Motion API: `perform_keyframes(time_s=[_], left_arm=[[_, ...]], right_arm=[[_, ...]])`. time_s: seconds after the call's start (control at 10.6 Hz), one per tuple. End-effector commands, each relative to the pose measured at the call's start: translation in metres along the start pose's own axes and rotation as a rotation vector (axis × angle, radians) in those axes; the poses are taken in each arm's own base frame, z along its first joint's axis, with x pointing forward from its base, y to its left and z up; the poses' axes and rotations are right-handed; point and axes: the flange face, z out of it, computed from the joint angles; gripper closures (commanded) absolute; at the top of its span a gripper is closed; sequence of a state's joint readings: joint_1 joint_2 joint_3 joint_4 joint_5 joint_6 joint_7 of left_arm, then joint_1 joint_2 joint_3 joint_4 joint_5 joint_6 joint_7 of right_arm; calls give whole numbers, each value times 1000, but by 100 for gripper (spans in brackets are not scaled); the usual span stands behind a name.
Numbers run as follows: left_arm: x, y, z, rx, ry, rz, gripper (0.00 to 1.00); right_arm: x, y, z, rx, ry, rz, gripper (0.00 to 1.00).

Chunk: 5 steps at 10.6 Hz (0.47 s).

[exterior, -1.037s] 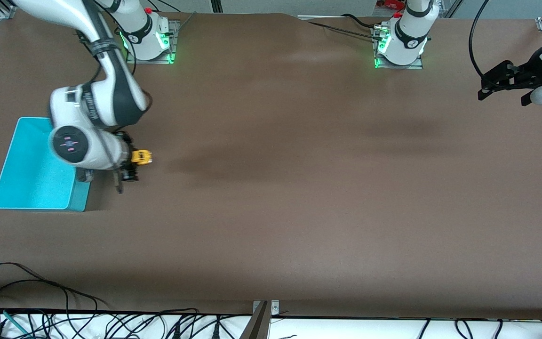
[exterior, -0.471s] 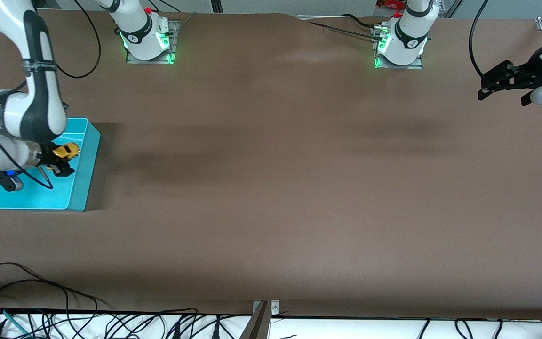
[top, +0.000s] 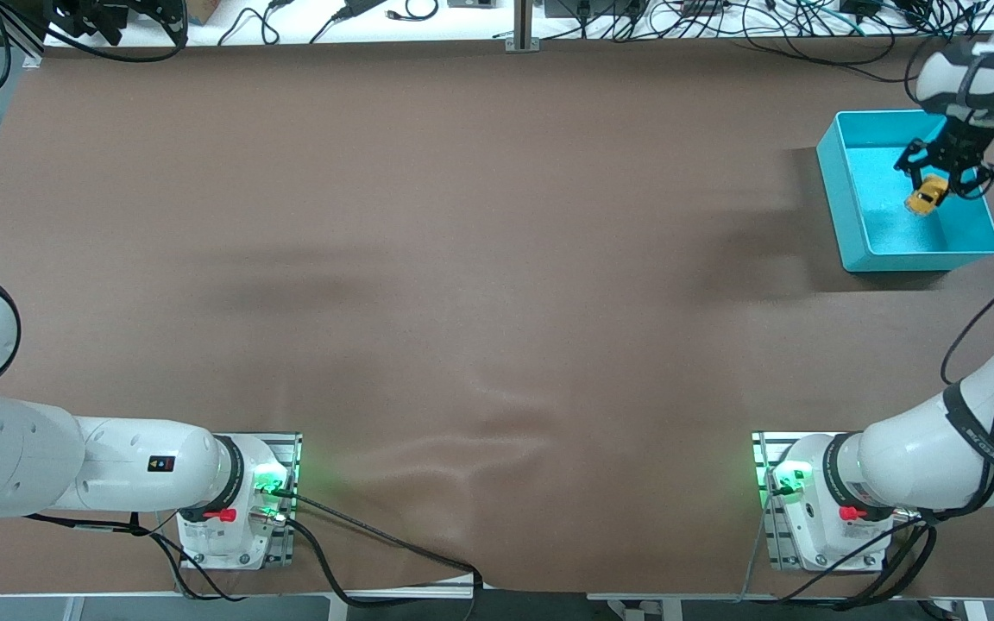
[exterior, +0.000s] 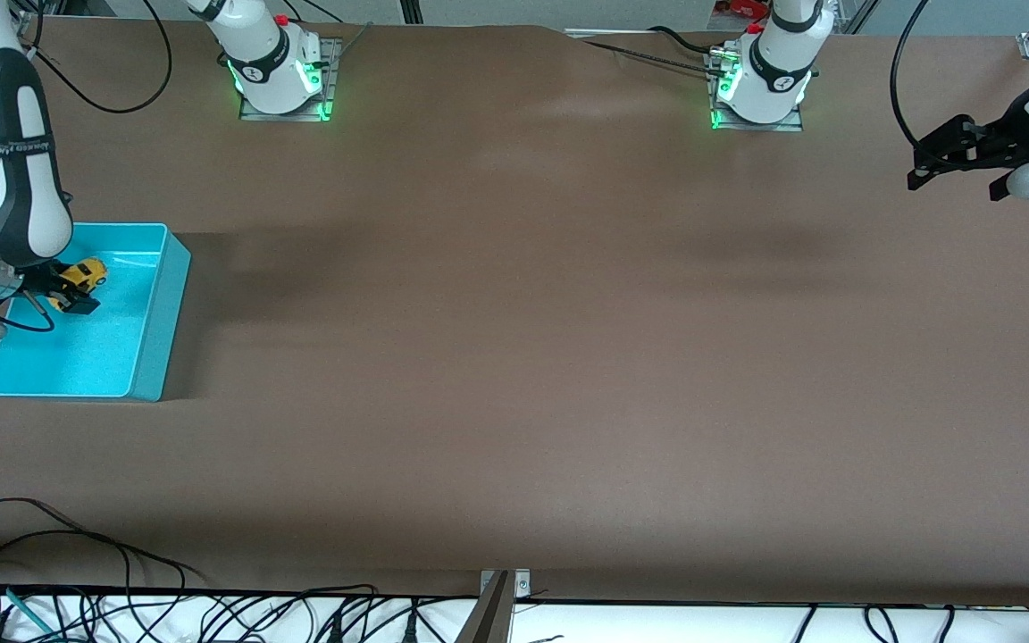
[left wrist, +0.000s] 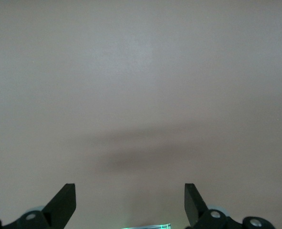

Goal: Wind up and store yellow beetle car

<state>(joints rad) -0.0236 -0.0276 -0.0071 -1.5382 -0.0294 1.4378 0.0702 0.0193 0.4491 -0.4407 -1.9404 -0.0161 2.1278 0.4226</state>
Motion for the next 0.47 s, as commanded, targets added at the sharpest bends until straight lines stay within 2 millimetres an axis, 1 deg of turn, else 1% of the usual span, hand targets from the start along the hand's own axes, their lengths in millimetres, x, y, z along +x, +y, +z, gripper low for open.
perform_keyframes(time_s=[0.0, 0.09, 0.19, 0.28, 0.38], left_arm=[[2, 0, -6, -18, -3, -4, 0], [2, 0, -6, -18, -3, -4, 0], [3, 1, -6, -20, -2, -4, 0], [2, 1, -6, -20, -2, -4, 0], [2, 1, -6, -20, -2, -4, 0]], right_arm=[[5, -8, 25, 34, 0, 12, 79], [5, -9, 35, 23, -11, 10, 77], [5, -11, 42, 13, -19, 7, 63], [5, -12, 43, 12, -19, 7, 45], [5, -12, 41, 14, -17, 9, 5]])
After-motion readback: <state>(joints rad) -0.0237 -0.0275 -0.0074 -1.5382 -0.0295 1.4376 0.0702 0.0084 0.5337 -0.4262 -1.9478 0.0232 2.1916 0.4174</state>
